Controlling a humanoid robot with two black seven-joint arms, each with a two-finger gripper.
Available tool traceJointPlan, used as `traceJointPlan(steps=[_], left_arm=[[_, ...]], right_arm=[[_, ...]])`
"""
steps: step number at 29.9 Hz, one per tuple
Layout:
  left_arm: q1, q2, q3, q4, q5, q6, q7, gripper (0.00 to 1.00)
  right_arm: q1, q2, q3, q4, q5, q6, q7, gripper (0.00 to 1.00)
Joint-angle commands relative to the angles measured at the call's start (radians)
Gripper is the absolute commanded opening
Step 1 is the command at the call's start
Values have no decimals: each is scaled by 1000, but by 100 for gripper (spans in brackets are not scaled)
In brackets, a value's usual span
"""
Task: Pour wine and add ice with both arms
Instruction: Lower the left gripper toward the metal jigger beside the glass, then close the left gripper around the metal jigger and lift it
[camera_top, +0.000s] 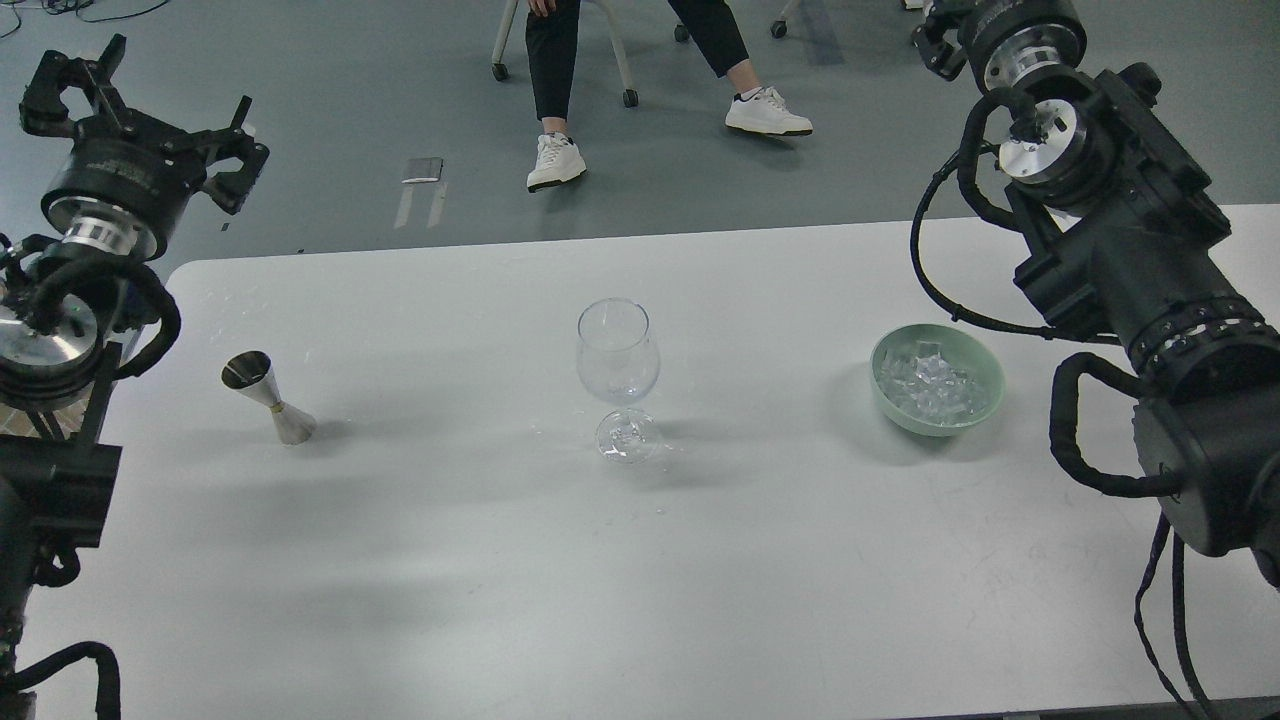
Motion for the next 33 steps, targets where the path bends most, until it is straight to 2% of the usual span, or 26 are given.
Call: traceJointPlan(steps=[1,3,6,9,13,15,22,28,30,33], left_arm=[[196,15,-87,-196,-17,12,11,98],[274,0,-133,-264,-19,12,17,98],[421,-41,-210,-393,-40,14,50,98],[526,-71,-259,-462,-57,25,71,98],[662,-147,-287,-530,-57,60,76,97],[719,-196,-290,-530,-56,81,76,96],[758,-268,-293,-518,-56,89,73,91],[745,-325,-293,-398,-60,85,59,87],[744,-342,-293,-375,-60,69,54,87],[736,-368,-290,-300,-60,-40,48,81]], right_arm=[[-13,0,0,1,0,0,6,100],[-17,0,0,1,0,-2,8,100],[-18,0,0,1,-2,-2,9,100],[-21,0,0,0,-2,-4,9,100],[-35,0,0,0,-2,-5,9,100],[-46,0,0,0,-2,-7,9,100],[-66,0,-3,-2,-5,-8,9,100],[-79,0,-5,-3,-6,-10,9,100],[-79,0,-6,-3,-8,-10,9,100],[-79,0,-5,-7,-8,-10,9,100]])
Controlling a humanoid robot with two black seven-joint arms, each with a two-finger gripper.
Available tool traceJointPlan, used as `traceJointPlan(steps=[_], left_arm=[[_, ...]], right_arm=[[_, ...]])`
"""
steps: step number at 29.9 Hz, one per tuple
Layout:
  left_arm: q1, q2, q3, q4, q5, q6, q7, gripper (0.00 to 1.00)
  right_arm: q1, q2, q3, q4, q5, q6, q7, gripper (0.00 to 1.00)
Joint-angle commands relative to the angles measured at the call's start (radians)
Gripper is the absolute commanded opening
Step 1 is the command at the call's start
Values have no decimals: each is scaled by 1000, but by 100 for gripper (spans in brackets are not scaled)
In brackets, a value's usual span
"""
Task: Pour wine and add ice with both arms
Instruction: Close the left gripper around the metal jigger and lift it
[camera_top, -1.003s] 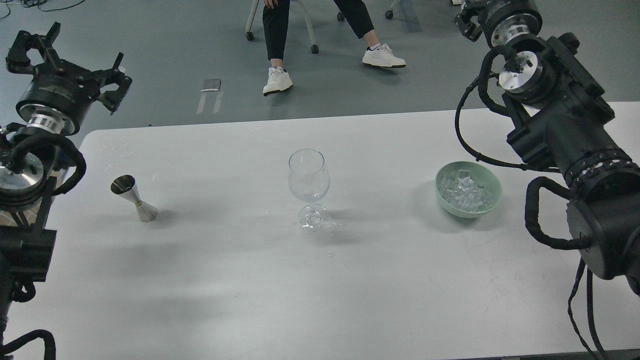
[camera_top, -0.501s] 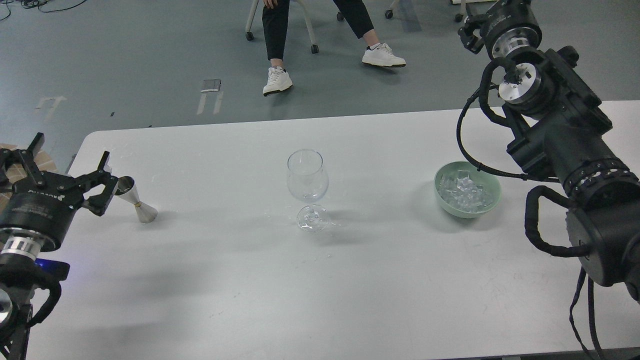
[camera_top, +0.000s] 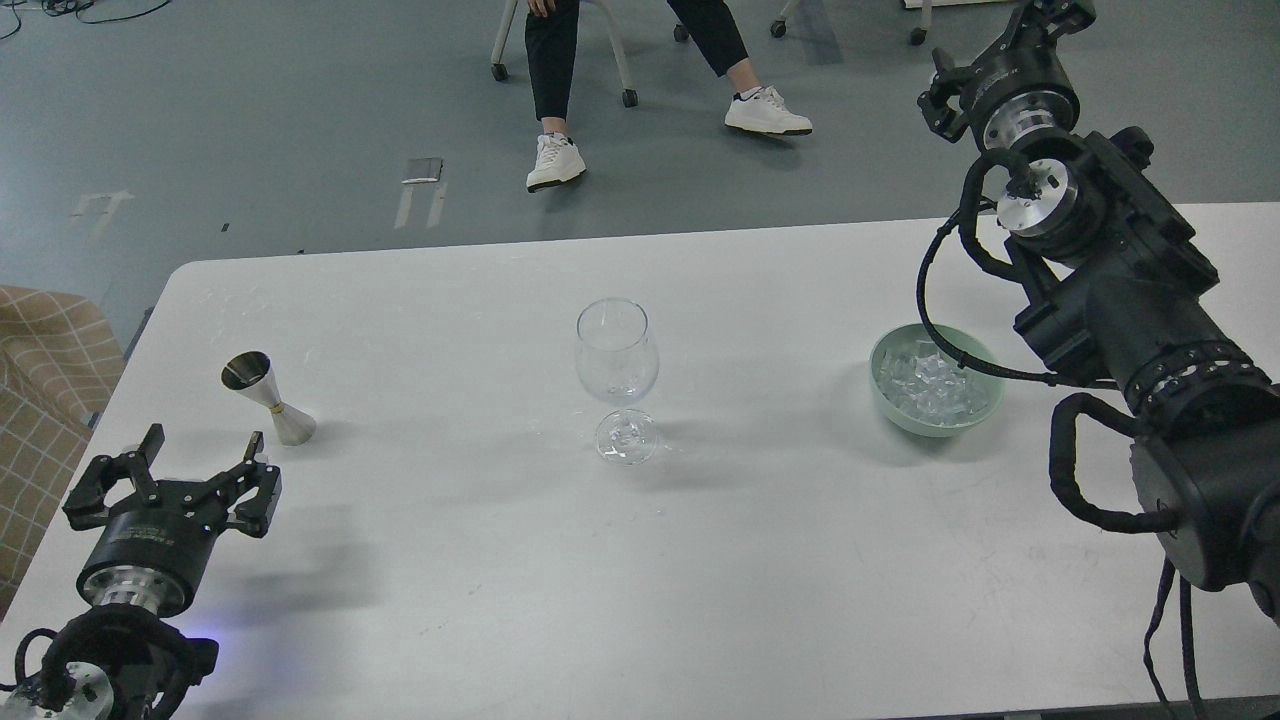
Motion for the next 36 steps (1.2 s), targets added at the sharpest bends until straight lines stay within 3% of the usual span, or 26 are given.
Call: traceJointPlan(steps=[1,5,6,13,19,36], left_arm=[[-21,-18,4,91,1,-127,-9,75],[-82,-20,10,193,1,-179,-9,53],[-94,-20,12,204,3,-179,-9,52],[-188,-22,20,325,9,-186,-9,56],[-223,-18,21,393,11,-255,-8,56],[-387,-8,21,598,4,-256,-11,57]], right_arm=[[-1,0,-1,-2,0,-1,0,100],[-1,0,-1,-2,0,-1,0,100],[-1,0,-1,-2,0,-1,0,100],[-2,0,-1,-3,0,-1,0,100],[-1,0,-1,-3,0,-1,0,100],[-14,-8,-1,-3,0,-3,0,100]])
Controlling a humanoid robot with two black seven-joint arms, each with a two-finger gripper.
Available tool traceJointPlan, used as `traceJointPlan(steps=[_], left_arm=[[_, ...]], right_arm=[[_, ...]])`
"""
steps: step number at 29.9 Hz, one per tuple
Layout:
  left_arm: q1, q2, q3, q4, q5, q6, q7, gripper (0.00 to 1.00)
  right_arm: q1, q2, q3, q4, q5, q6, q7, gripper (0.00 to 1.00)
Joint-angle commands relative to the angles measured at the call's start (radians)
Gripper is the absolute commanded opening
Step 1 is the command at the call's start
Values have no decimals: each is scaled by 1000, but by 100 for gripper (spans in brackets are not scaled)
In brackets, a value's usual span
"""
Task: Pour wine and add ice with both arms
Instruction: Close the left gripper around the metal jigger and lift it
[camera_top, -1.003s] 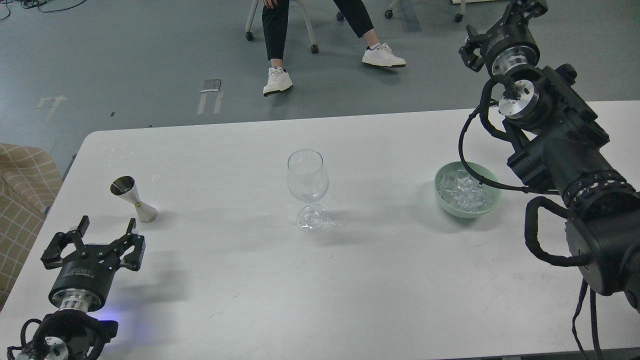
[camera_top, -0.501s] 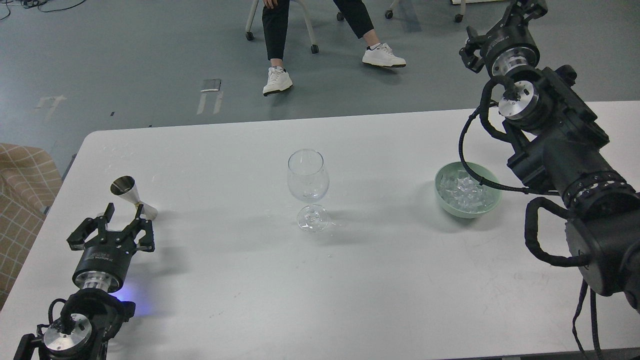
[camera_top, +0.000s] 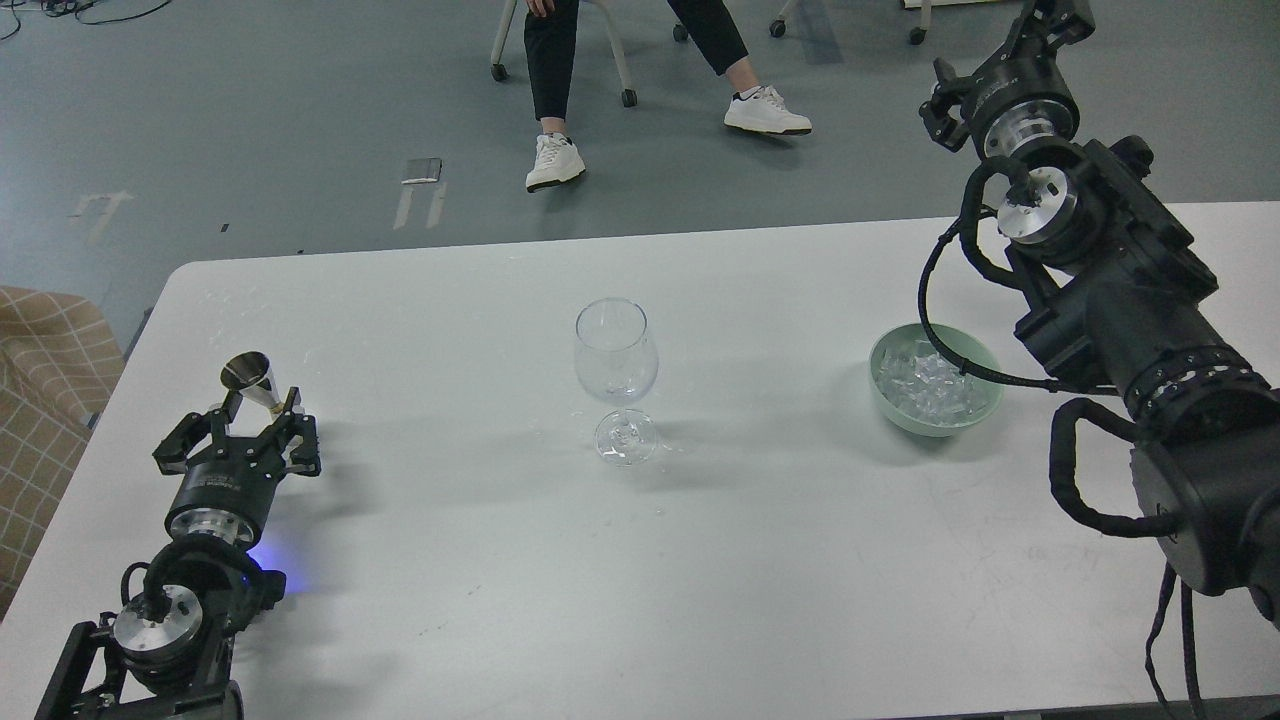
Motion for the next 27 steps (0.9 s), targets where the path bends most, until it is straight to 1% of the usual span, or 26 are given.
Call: traceJointPlan(steps=[1,9,12,14,15,17,18,20,27], left_arm=[[-29,2,0,41,-1,-1,0,57],[-98,2,-3,123,-3,-8,0,57],[-122,3,-3,154,-5,-32,-3,55],[-131,5,-3,171,-5,-69,-2,48],[-132,6,-2,171,-5,-78,-2,47],[-131,23,0,180,-5,-98,0,39],[-131,23,0,180,-5,-98,0,39],[-131,26,-2,183,-5,-103,-2,35],[-129,28,-12,183,-6,-129,0,31]], right_arm=[[-2,-7,0,0,0,1,0,100],[-10,-8,0,0,-2,0,0,100],[-8,-12,0,0,0,0,0,100],[-10,-27,0,0,0,1,0,100],[-10,-31,0,0,0,0,0,100],[-11,-35,-1,0,0,1,0,100],[-11,-35,-1,0,0,1,0,100],[-13,-35,-1,0,0,0,0,100],[-17,-35,-35,0,0,0,0,100]])
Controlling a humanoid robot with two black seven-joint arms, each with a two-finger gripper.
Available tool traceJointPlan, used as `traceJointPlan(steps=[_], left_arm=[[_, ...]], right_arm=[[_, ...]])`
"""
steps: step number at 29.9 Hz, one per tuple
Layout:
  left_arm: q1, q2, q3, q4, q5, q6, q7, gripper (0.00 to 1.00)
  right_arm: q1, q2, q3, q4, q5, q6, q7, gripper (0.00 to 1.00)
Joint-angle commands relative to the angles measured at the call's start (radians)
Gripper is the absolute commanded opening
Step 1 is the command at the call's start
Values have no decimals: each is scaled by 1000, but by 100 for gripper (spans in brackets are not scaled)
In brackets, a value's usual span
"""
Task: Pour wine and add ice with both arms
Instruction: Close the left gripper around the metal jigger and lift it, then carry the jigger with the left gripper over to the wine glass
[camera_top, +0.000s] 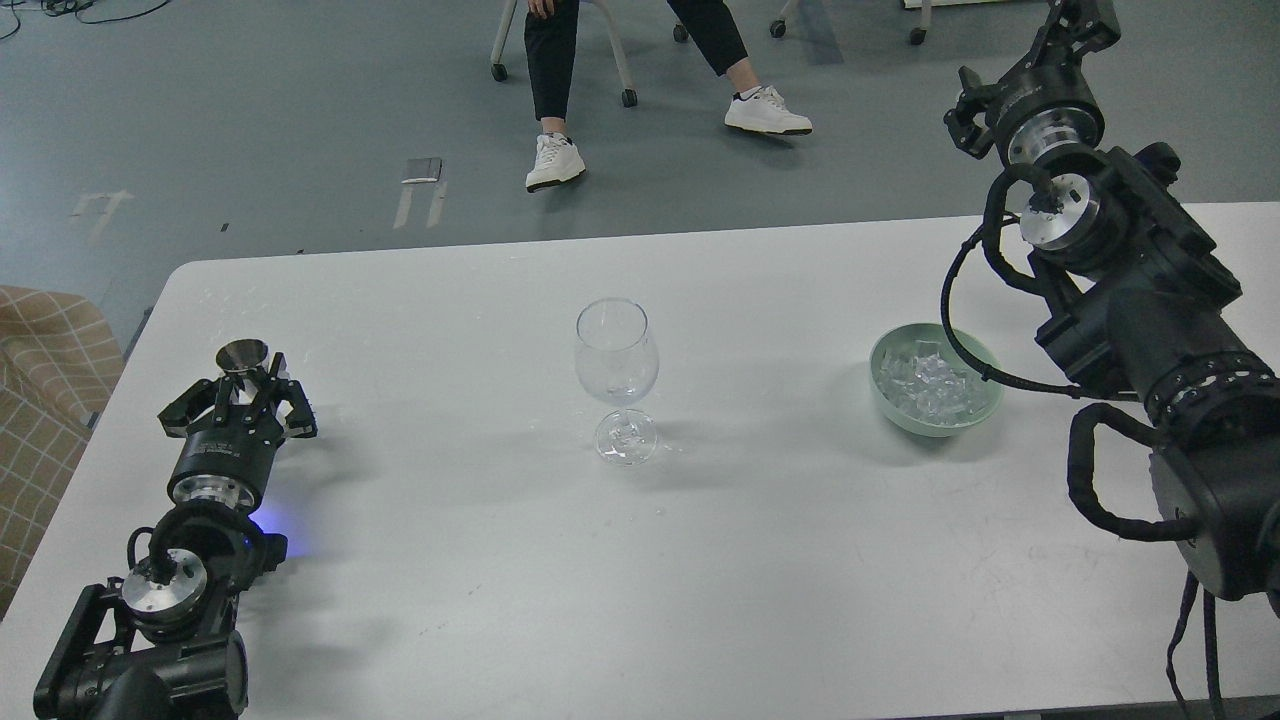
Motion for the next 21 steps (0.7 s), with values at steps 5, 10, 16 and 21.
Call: traceJointPlan(steps=[5,10,16,21], left_arm=[[3,-3,-5,-21,-1,-31,4,29],[10,11,-8,-103,-1,-22,8,23],[29,28,11,-253,2,37,15,0],[27,30,11,-363,3,131,38,0]], right_arm=[[-8,-1,-10,2,0,1,0,100],[-14,-1,-10,3,2,-1,0,100],[-14,-1,-10,3,2,1,0,100],[-29,-1,-8,6,2,1,0,100]])
